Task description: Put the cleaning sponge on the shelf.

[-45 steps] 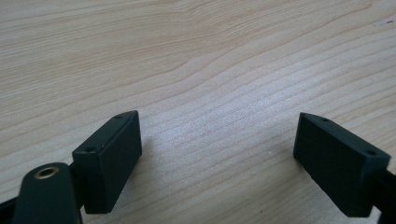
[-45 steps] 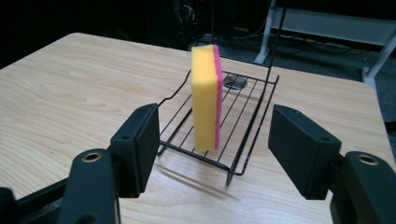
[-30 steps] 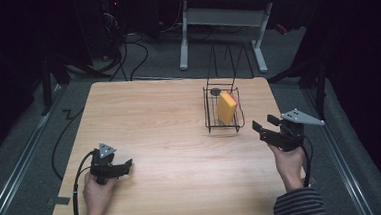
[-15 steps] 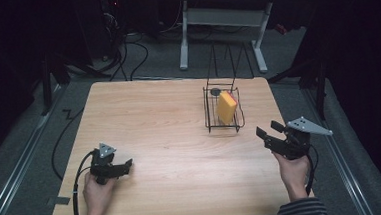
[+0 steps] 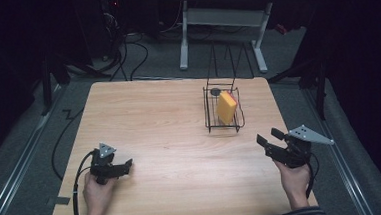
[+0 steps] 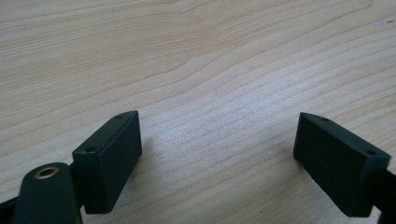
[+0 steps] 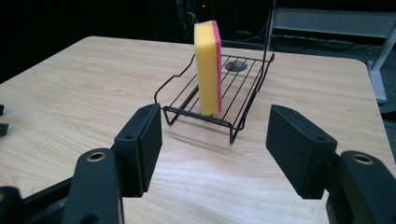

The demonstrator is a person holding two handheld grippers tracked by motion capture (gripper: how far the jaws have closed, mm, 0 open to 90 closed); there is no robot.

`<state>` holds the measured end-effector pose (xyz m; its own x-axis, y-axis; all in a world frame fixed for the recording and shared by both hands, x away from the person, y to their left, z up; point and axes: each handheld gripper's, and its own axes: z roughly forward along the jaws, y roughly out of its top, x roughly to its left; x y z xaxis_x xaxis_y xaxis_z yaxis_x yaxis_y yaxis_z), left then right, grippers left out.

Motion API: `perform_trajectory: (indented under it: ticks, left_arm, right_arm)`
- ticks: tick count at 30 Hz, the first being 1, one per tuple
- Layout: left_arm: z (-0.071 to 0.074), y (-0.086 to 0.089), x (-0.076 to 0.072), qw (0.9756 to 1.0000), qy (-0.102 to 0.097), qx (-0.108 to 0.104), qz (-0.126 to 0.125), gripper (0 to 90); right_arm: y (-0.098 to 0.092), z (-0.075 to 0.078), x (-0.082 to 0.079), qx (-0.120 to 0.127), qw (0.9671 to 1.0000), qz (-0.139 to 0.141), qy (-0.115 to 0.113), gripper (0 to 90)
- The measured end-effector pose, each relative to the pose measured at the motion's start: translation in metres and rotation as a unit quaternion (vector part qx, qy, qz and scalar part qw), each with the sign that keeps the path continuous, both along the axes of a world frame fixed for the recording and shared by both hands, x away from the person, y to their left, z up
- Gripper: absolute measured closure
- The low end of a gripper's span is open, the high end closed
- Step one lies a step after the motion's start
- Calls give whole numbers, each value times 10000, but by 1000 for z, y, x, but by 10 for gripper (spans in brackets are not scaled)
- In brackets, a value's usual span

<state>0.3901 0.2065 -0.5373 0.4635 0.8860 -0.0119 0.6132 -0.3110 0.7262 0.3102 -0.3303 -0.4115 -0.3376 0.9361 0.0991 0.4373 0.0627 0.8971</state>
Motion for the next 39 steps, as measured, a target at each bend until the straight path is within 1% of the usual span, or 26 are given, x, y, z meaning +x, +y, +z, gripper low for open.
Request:
perform_trajectory:
  ticks: [8,14,19,32,39]
  left_arm:
    - [0,0,0,10000,0,2,-1,159]
    - [0,0,0,10000,0,1,0,159]
    - [0,0,0,10000,-13,3,5,159]
    - [0,0,0,10000,-14,2,5,158]
    - [0,0,0,10000,-13,1,8,158]
  right_arm:
    - [3,-13,-6,58,10000,19,74,366]
    - [4,-21,-9,43,9999,27,103,366]
    - [4,-29,-12,169,9998,-22,143,367]
    - [6,-45,-12,299,9994,-40,178,371]
    - [12,-57,-6,317,9992,-15,235,378]
